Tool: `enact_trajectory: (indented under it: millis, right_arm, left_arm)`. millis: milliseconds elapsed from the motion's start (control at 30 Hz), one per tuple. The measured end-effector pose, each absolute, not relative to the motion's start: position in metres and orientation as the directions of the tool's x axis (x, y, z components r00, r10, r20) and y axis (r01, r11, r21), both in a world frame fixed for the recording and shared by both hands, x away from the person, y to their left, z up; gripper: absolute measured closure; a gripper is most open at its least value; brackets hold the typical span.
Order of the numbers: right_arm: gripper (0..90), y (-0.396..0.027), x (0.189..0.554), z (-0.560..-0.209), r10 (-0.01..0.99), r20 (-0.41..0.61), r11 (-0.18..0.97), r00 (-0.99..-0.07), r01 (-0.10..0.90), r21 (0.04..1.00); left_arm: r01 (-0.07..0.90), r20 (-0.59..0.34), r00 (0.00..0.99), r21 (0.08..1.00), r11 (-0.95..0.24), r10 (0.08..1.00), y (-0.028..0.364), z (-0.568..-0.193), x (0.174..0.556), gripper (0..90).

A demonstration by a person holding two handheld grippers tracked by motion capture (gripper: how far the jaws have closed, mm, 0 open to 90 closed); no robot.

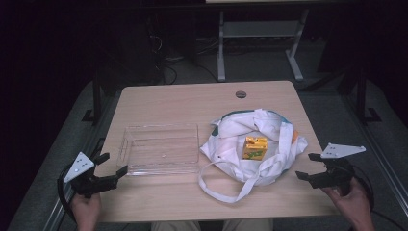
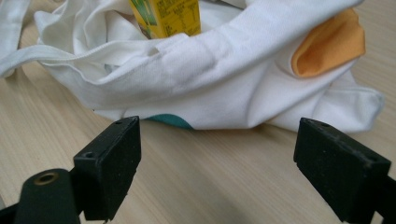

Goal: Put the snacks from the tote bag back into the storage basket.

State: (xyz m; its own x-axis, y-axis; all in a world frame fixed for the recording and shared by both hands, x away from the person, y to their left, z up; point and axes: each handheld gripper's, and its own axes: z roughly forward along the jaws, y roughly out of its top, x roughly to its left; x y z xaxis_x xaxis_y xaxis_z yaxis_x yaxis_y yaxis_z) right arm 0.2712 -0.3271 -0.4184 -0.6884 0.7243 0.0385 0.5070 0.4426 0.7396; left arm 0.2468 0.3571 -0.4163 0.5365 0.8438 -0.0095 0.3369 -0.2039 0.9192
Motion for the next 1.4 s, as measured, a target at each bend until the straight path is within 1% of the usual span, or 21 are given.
enact_trajectory:
  millis: [67,133,367,567,600,733,833,1200,1400]
  right_arm:
    - [14.7,-0.326,0.273,-0.415,0.72,0.016,0.459,-0.694,0.494,0.738]
    - [14.7,-0.326,0.275,-0.412,0.715,0.025,0.46,-0.699,0.498,0.735]
    - [14.6,-0.32,0.285,-0.397,0.693,0.01,0.494,-0.721,0.485,0.722]
    - [14.6,-0.306,0.297,-0.378,0.659,-0.007,0.532,-0.752,0.459,0.712]
    - [15.1,-0.299,0.302,-0.37,0.638,-0.027,0.557,-0.77,0.437,0.706]
    - [15.2,-0.288,0.311,-0.358,0.605,-0.055,0.601,-0.795,0.41,0.686]
    - [15.2,-0.28,0.316,-0.351,0.581,-0.058,0.625,-0.812,0.399,0.671]
    - [15.2,-0.245,0.341,-0.345,0.485,-0.037,0.709,-0.874,0.368,0.601]
    - [15.5,-0.225,0.356,-0.341,0.431,-0.058,0.764,-0.9,0.33,0.554]
  left_arm:
    - [0.339,-0.004,0.535,0.917,-0.21,0.845,0.357,-0.416,0.247,12.8]
    - [0.34,-0.005,0.534,0.917,-0.21,0.846,0.357,-0.416,0.246,12.8]
    - [0.338,-0.01,0.534,0.919,-0.202,0.845,0.358,-0.415,0.245,12.8]
    - [0.341,-0.014,0.534,0.918,-0.2,0.845,0.359,-0.416,0.247,12.8]
    - [0.335,-0.013,0.532,0.922,-0.196,0.847,0.359,-0.415,0.246,12.8]
    - [0.336,-0.007,0.53,0.92,-0.203,0.848,0.359,-0.415,0.245,12.8]
    - [0.334,-0.006,0.532,0.92,-0.203,0.847,0.359,-0.415,0.245,12.8]
    - [0.327,-0.007,0.53,0.924,-0.197,0.848,0.36,-0.414,0.245,12.8]
    - [0.33,-0.008,0.525,0.924,-0.195,0.851,0.361,-0.414,0.245,12.8]
